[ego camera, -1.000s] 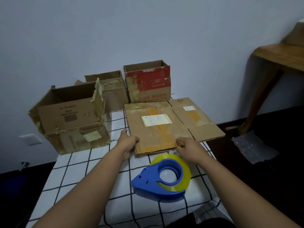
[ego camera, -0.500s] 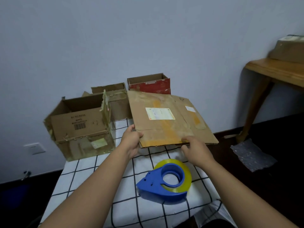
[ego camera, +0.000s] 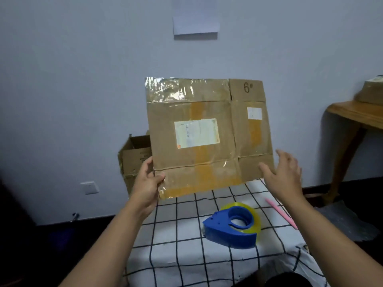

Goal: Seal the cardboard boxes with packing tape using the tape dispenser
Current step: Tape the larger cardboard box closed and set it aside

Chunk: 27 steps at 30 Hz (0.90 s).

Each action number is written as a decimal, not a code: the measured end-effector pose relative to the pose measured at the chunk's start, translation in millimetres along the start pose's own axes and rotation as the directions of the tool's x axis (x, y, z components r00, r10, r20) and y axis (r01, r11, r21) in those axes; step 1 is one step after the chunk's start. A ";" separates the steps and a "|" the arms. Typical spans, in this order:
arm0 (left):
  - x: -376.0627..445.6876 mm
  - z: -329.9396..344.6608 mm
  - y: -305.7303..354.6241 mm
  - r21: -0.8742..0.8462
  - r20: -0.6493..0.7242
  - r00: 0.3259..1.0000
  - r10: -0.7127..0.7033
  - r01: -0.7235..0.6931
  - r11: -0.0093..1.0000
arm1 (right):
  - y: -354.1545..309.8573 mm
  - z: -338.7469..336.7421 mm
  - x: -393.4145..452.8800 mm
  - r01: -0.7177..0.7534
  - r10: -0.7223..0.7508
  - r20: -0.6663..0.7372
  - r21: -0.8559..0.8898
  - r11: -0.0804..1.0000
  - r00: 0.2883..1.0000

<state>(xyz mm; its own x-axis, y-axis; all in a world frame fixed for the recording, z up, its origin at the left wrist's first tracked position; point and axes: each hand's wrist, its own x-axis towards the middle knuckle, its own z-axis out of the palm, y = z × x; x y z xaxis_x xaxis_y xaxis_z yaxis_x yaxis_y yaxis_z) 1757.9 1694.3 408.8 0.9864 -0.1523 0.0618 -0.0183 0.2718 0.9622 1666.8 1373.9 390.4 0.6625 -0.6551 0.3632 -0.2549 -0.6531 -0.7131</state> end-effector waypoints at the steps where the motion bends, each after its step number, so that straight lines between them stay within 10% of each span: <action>1: -8.6 -20.9 4.8 -0.006 -0.016 1.000 0.017 -0.017 1.000 | -6.5 0.8 -2.8 -0.008 0.007 0.029 0.031 0.999 1.000; 9: -66.9 -154.9 36.7 0.111 -0.108 0.992 0.069 -0.057 0.992 | -98.0 46.1 -48.1 -0.062 -0.098 0.302 0.479 0.876 0.948; 27: -78.4 -206.4 -3.8 0.294 -0.250 0.954 0.167 -0.090 0.952 | -137.4 133.4 -123.8 -0.333 -0.350 0.615 0.725 0.603 0.706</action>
<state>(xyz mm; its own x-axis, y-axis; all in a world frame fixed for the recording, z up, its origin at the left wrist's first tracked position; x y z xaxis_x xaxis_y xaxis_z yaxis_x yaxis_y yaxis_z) 1714.3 1901.4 345.6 0.9786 0.1374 0.1534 -0.1539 -0.0070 0.9881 1713.8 1595.4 363.5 0.9906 -0.0006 0.1369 0.1363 0.0999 -0.9856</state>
